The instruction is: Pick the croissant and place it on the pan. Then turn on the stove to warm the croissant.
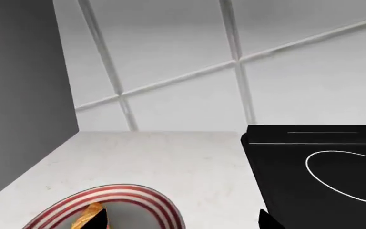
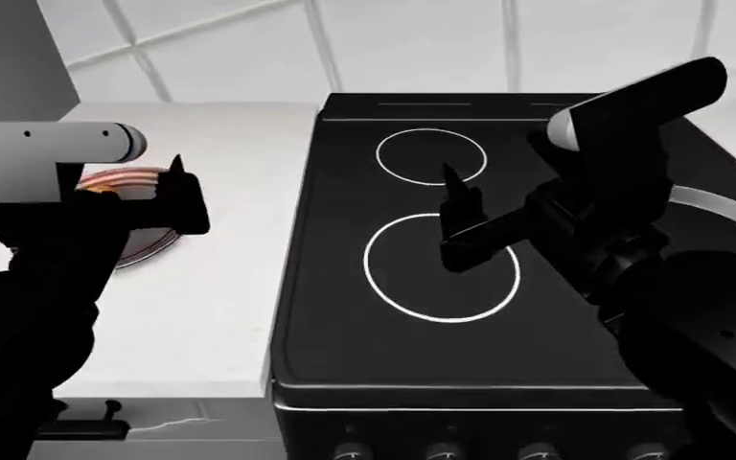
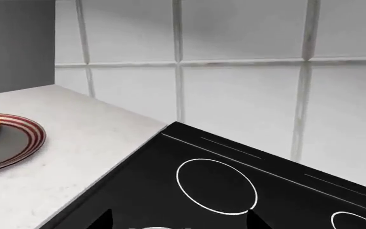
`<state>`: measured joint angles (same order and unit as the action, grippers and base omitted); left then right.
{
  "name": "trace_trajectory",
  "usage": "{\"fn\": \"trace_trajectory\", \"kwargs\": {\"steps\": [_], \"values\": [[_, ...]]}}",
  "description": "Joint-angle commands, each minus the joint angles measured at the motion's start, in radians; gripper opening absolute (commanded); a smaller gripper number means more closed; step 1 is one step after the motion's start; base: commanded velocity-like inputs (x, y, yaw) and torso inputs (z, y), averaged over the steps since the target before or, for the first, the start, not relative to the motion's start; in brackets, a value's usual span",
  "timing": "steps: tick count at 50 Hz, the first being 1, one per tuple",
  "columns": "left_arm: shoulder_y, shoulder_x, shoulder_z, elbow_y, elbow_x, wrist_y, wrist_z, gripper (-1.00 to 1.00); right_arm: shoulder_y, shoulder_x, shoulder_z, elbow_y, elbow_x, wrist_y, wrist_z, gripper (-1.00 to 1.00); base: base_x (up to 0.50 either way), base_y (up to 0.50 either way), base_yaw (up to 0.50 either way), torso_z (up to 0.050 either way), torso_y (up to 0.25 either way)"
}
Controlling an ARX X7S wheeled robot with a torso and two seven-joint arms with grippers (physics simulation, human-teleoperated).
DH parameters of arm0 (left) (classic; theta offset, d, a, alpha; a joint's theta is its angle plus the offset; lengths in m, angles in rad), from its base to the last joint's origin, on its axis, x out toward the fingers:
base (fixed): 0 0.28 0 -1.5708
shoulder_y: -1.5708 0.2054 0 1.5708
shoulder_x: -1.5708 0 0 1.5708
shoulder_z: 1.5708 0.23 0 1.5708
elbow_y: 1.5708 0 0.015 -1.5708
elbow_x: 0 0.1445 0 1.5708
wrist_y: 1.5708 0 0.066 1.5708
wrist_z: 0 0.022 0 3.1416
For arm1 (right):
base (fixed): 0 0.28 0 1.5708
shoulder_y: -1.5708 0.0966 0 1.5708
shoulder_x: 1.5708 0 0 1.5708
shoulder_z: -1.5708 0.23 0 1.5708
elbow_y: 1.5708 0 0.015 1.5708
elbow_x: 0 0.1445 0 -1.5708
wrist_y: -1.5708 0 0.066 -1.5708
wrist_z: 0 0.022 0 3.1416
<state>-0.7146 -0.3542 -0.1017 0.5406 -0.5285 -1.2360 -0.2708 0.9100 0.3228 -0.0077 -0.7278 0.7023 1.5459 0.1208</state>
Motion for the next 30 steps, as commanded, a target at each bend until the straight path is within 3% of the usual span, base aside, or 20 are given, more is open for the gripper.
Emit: {"fn": "trace_trajectory", "kwargs": {"steps": [1,12,19,30], "values": [[-0.014,0.001,0.001,-0.01,0.001,-0.008,-0.015,1.0,0.008,0.005,0.007,0.01,0.044,0.001,0.031,1.0,0.5,0.0,0.0,0.0,0.0],[-0.025,0.002,0.009,0.001,-0.007,-0.015,-0.02,1.0,0.025,0.025,-0.005,0.019,0.097,-0.015,0.059,1.0,0.5,0.0,0.0,0.0,0.001],[-0.044,0.005,0.019,0.008,0.03,-0.012,-0.074,1.0,0.018,0.045,-0.019,0.012,0.109,-0.032,0.066,1.0,0.0,0.0,0.0,0.0,0.001],[-0.233,0.079,-0.067,-0.086,0.043,-0.259,-0.208,1.0,-0.002,0.061,-0.04,0.041,0.109,-0.094,0.059,1.0,0.0,0.0,0.0,0.0,0.0]]}}
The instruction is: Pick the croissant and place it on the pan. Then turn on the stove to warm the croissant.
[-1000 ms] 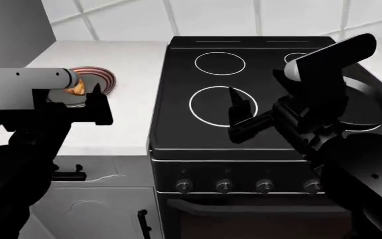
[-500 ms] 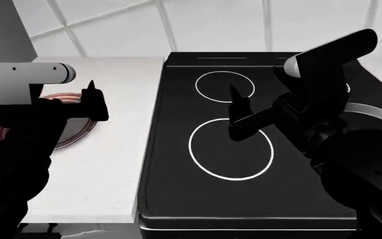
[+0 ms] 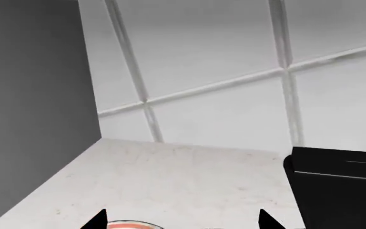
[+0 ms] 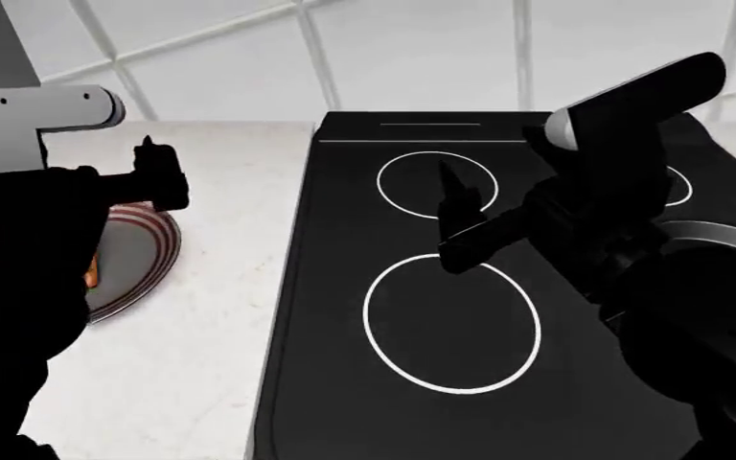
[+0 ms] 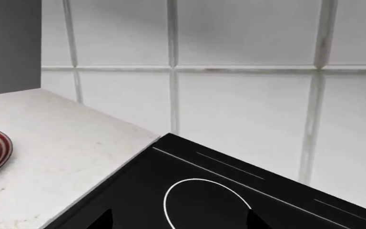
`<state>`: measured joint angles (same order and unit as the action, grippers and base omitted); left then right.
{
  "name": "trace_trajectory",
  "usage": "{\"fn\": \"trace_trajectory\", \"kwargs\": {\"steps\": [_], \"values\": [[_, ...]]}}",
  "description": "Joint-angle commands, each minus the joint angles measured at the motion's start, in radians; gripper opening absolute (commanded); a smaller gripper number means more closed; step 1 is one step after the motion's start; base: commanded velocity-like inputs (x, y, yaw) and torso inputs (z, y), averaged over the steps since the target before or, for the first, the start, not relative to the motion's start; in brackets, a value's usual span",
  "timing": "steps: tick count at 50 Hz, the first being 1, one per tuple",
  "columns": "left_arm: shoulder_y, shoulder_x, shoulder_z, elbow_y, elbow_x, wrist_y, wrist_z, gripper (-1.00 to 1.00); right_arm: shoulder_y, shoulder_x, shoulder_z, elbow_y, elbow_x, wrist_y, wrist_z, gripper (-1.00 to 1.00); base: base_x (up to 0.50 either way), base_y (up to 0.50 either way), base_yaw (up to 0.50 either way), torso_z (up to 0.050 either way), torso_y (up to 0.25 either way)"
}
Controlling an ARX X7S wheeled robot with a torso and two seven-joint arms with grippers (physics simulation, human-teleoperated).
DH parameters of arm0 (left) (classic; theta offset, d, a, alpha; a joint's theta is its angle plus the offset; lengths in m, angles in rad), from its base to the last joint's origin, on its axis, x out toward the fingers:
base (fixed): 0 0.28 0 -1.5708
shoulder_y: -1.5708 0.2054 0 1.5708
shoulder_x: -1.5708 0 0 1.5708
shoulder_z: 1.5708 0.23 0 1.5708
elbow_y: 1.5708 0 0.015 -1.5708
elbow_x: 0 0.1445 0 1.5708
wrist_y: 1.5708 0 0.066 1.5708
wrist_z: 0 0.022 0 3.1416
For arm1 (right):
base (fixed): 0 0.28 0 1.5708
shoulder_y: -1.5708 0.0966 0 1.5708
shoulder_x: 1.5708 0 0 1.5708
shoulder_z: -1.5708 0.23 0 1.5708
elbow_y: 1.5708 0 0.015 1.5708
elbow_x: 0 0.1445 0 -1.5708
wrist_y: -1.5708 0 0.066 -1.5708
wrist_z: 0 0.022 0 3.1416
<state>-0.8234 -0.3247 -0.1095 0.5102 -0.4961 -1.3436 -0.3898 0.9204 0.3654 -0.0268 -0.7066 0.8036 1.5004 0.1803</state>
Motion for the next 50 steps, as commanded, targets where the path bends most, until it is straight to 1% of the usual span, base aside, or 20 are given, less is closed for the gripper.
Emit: {"fn": "trace_trajectory", "kwargs": {"steps": [1,8,12,15,17,20,30,33,37,43,50], "values": [[-0.138,0.054,-0.064,-0.064,0.015,-0.163,-0.101,1.0,-0.013,0.019,-0.022,0.024,0.007,-0.053,-0.003,1.0,0.0,0.0,0.0,0.0,0.0],[-0.209,0.066,-0.048,-0.121,0.039,-0.22,-0.178,1.0,-0.018,0.035,-0.051,0.053,-0.005,-0.106,-0.027,1.0,0.0,0.0,0.0,0.0,0.0],[-0.226,0.065,-0.064,-0.151,-0.016,-0.225,-0.26,1.0,-0.029,0.043,-0.064,0.066,-0.014,-0.138,-0.04,1.0,0.0,0.0,0.0,0.0,0.0],[-0.222,0.078,-0.099,-0.156,-0.045,-0.221,-0.315,1.0,-0.034,0.049,-0.064,0.067,-0.016,-0.153,-0.045,1.0,0.0,0.0,0.0,0.0,0.0],[-0.22,0.073,-0.11,-0.167,-0.088,-0.225,-0.357,1.0,-0.041,0.053,-0.068,0.072,-0.022,-0.167,-0.049,1.0,0.0,0.0,0.0,0.0,0.0],[-0.213,0.044,-0.123,-0.199,-0.235,-0.225,-0.48,1.0,-0.057,0.055,-0.078,0.08,-0.03,-0.195,-0.058,1.0,0.0,0.0,0.0,0.0,0.0],[-0.206,0.02,-0.136,-0.26,-0.384,-0.219,-0.634,1.0,-0.079,0.06,-0.09,0.111,-0.049,-0.255,-0.078,1.0,0.0,0.0,0.0,0.0,0.0],[-0.197,0.018,-0.136,-0.268,-0.406,-0.213,-0.66,1.0,-0.08,0.062,-0.096,0.119,-0.053,-0.27,-0.085,1.0,0.0,0.0,0.0,0.0,0.0],[-0.181,0.003,-0.106,-0.29,-0.409,-0.191,-0.657,1.0,-0.084,0.055,-0.092,0.13,-0.058,-0.295,-0.09,1.0,0.0,0.0,0.0,0.0,0.0],[-0.163,-0.002,-0.097,-0.311,-0.394,-0.145,-0.663,1.0,-0.09,0.051,-0.092,0.147,-0.065,-0.321,-0.094,1.0,0.0,0.0,0.0,0.0,0.0],[-0.138,-0.024,-0.033,-0.356,-0.346,-0.083,-0.649,1.0,-0.089,0.05,-0.106,0.166,-0.072,-0.334,-0.098,1.0,0.0,0.0,0.0,0.0,0.0]]}}
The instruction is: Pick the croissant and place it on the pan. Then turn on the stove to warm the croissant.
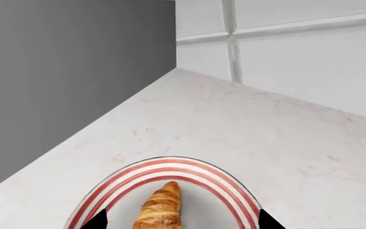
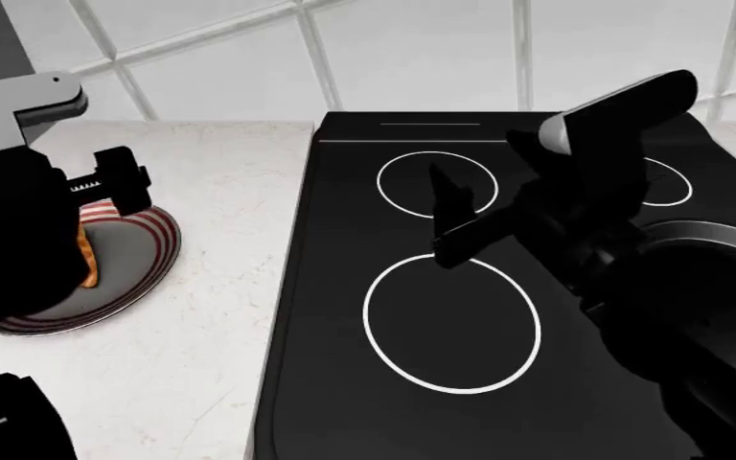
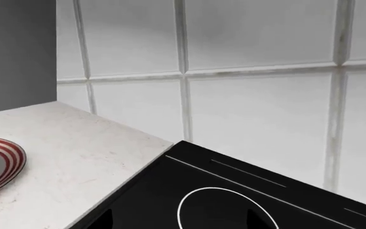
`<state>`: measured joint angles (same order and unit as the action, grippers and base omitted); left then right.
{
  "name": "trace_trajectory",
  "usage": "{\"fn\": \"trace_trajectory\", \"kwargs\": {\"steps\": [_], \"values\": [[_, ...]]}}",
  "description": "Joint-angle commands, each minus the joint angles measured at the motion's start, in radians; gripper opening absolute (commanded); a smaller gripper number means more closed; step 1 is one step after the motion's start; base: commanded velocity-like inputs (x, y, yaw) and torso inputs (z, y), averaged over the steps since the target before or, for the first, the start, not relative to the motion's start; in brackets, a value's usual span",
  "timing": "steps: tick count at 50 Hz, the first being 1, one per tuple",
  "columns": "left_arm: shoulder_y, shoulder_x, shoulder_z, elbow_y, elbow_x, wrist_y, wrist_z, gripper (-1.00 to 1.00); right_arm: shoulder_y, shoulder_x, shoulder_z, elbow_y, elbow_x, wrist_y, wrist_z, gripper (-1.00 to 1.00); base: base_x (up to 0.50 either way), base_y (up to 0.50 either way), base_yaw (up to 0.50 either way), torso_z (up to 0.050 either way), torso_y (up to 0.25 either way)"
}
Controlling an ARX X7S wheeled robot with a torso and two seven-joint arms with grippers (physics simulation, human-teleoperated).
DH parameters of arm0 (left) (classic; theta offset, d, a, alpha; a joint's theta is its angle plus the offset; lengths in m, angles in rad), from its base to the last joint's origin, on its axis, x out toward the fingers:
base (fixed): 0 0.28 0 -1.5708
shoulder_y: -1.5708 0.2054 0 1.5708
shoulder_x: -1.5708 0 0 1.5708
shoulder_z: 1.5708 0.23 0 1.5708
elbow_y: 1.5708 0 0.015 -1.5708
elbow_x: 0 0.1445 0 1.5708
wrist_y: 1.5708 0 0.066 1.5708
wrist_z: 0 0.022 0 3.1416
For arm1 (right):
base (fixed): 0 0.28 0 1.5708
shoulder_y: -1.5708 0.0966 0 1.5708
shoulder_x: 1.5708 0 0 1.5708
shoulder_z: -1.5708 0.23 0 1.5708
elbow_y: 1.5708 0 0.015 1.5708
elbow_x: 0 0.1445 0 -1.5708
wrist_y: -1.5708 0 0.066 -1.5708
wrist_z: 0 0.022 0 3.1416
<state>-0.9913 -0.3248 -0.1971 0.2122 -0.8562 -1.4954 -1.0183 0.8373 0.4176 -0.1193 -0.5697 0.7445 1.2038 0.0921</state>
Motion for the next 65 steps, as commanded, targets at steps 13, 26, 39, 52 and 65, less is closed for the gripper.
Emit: {"fn": "trace_trajectory", "kwargs": {"steps": [13,26,39,52,65], "values": [[0.058,-0.036,0.097,-0.119,0.049,0.145,0.017,1.0,-0.001,0.003,-0.04,0.059,-0.033,-0.061,-0.016,1.0,0.0,0.0,0.0,0.0,0.0],[0.062,-0.044,0.132,-0.19,0.078,0.214,0.061,1.0,-0.005,0.004,-0.035,0.047,-0.027,-0.042,0.013,1.0,0.0,0.0,0.0,0.0,0.0],[0.072,-0.045,0.141,-0.198,0.094,0.226,0.046,1.0,-0.01,0.006,-0.034,0.052,-0.023,-0.053,0.012,1.0,0.0,0.0,0.0,0.0,0.0],[0.073,-0.04,0.156,-0.259,0.117,0.258,0.054,1.0,-0.009,0.008,-0.044,0.066,-0.025,-0.07,0.005,1.0,0.0,0.0,0.0,0.0,0.0],[0.075,-0.037,0.159,-0.326,0.129,0.293,0.075,1.0,-0.004,0.007,-0.056,0.077,-0.029,-0.08,0.006,1.0,0.0,0.0,0.0,0.0,0.0]]}}
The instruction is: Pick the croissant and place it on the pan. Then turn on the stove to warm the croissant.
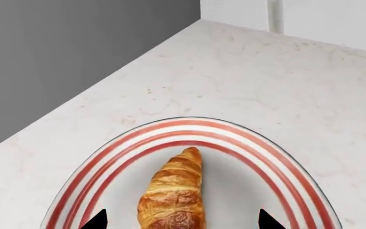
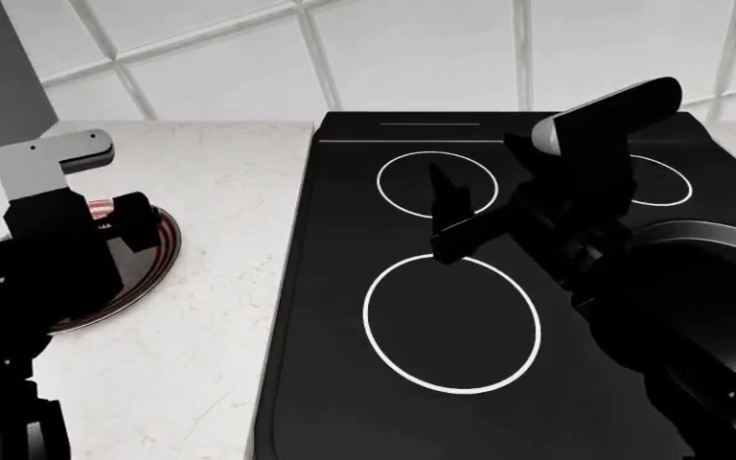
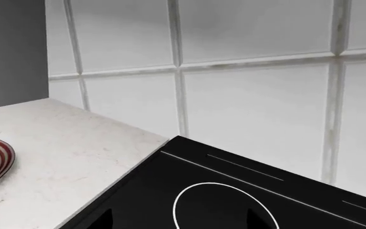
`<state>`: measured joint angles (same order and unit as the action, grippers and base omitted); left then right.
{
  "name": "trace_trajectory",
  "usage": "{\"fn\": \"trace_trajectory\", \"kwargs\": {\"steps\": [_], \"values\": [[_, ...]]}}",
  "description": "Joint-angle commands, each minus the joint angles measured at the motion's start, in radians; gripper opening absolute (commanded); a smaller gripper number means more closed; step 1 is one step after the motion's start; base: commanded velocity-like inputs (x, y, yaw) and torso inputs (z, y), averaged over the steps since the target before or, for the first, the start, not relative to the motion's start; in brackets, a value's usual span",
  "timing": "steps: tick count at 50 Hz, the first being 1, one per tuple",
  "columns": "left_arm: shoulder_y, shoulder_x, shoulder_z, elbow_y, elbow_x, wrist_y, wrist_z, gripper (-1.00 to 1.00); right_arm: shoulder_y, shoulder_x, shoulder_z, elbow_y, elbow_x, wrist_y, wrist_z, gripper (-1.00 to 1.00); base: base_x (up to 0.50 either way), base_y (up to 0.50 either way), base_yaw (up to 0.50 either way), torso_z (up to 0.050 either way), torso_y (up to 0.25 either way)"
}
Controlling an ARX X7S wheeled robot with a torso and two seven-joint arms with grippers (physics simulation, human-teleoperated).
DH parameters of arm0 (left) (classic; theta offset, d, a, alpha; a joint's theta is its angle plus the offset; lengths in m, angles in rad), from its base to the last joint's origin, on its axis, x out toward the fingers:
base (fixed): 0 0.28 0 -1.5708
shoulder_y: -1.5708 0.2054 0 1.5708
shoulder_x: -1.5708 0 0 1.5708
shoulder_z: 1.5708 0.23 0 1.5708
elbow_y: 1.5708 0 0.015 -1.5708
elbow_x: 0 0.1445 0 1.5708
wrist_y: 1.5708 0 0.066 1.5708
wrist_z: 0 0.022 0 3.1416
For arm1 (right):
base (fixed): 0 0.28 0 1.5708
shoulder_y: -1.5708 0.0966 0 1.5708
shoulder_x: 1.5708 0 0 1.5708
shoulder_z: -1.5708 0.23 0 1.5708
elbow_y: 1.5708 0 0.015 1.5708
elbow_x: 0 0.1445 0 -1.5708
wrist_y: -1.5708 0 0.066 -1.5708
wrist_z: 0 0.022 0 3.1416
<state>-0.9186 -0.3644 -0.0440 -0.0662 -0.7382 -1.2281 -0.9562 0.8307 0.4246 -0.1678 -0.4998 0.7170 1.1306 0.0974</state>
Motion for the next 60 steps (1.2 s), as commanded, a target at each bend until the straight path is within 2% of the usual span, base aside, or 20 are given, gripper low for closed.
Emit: {"fn": "trace_trajectory", "kwargs": {"steps": [1,29,60], "values": [[0.004,0.002,0.006,-0.05,0.013,0.029,0.013,1.0,0.002,0.001,-0.008,0.007,-0.001,-0.007,0.001,1.0,0.0,0.0,0.0,0.0,0.0],[0.002,-0.009,0.038,-0.154,0.05,0.113,0.067,1.0,-0.004,0.007,-0.015,0.02,0.002,-0.024,0.004,1.0,0.0,0.0,0.0,0.0,0.0],[0.023,-0.012,0.03,-0.206,0.05,0.135,0.078,1.0,-0.015,0.012,-0.016,0.017,0.014,-0.032,0.015,1.0,0.0,0.0,0.0,0.0,0.0]]}}
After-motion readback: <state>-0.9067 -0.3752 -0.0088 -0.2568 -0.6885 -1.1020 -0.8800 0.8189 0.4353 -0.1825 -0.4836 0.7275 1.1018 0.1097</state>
